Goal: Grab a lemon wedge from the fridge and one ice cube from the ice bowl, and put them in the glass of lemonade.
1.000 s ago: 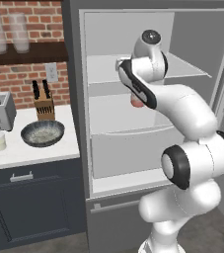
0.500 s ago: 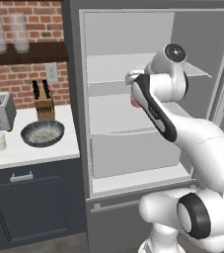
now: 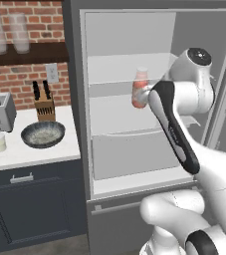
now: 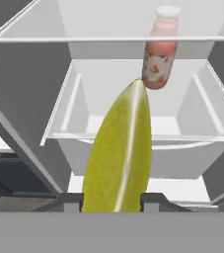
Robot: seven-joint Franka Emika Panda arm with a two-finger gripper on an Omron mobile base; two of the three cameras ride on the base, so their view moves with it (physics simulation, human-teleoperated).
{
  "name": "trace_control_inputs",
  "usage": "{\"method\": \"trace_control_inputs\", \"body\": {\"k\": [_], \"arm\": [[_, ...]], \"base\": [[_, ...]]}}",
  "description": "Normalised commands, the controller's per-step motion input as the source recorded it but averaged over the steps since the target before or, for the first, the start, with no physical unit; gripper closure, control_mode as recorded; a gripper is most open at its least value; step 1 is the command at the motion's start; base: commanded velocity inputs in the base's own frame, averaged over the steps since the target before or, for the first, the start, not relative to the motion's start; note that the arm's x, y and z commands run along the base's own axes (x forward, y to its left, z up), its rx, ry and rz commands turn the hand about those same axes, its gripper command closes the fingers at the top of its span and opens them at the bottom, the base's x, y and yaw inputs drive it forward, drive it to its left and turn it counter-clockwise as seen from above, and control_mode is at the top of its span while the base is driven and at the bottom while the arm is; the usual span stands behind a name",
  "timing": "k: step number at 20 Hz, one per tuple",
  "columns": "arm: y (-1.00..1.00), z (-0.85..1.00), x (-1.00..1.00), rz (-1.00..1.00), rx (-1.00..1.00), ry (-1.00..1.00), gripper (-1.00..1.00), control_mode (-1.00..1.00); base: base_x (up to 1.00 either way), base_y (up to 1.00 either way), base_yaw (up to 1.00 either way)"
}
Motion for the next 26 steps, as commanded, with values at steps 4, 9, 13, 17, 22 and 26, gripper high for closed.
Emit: {"method": "trace_control_inputs", "body": {"k": [4, 9, 13, 17, 22, 26], "arm": [[-0.03, -0.48, -0.9, 0.03, 0.0, 0.08, 1.0, -1.0], [-0.12, -0.65, -0.39, 0.02, 0.0, 0.02, 1.0, -1.0], [-0.13, -0.58, -0.25, 0.0, 0.0, 0.03, 1.0, -1.0], [-0.04, -0.14, -0.04, 0.0, 0.0, 0.05, 1.0, -1.0], [0.0, 0.0, 0.0, 0.0, 0.0, 0.0, 1.0, -1.0], [0.0, 0.0, -0.02, 0.0, 0.0, 0.0, 1.0, -1.0]], "base": [[0.0, 0.0, 0.0], [0.0, 0.0, 0.0], [0.0, 0.0, 0.0], [0.0, 0.0, 0.0], [0.0, 0.0, 0.0], [0.0, 0.0, 0.0]]}}
